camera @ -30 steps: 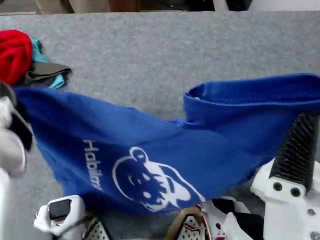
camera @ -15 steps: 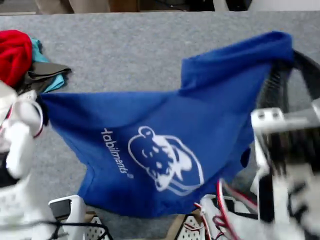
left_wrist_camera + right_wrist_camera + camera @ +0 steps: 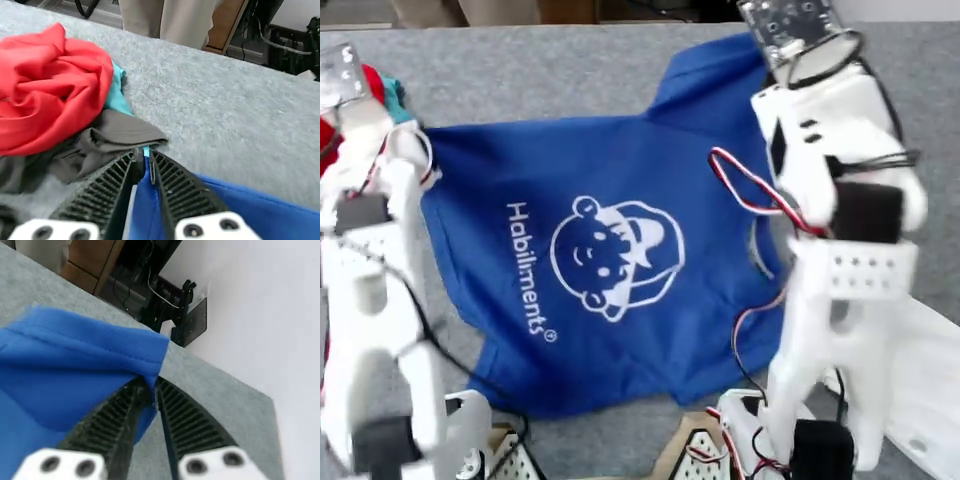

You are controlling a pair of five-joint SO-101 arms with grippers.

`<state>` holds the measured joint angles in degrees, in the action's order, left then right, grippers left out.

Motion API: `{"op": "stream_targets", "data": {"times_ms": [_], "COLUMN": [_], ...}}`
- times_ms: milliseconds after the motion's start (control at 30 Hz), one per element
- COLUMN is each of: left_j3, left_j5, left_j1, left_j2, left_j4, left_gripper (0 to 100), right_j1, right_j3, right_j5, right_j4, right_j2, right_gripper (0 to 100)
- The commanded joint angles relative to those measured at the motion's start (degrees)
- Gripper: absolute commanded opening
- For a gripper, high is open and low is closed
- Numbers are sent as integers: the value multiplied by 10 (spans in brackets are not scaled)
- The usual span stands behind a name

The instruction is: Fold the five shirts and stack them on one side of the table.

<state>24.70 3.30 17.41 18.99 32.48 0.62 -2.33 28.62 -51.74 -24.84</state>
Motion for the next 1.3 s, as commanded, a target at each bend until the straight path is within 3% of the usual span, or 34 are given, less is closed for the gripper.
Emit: {"op": "stream_targets", "data": {"times_ms": [0, 333, 533, 667, 933, 1133, 1267], "left_j3": [-126, -590, -811, -925, -1060, -1045, -1031], "left_j5": [-42, -84, -83, -83, -82, -82, -82], "left_j1": [-3, -19, -33, -33, -45, -48, -55], "left_j2": [-117, -382, -521, -601, -703, -738, -749], "left_j4": [-37, 134, 206, 240, 233, 91, 42], "left_gripper": [19, 19, 19, 19, 20, 20, 19], "right_j1": [-8, -5, -7, -8, -31, -32, -32], "right_j3": [-46, 65, 237, 361, 599, 747, 806], "right_j5": [2, -76, -78, -78, -79, -79, -76], "right_j4": [119, 344, 343, 275, 198, 156, 158], "right_j2": [27, 254, 408, 487, 637, 731, 772], "right_gripper": [5, 4, 4, 4, 4, 4, 4]}}
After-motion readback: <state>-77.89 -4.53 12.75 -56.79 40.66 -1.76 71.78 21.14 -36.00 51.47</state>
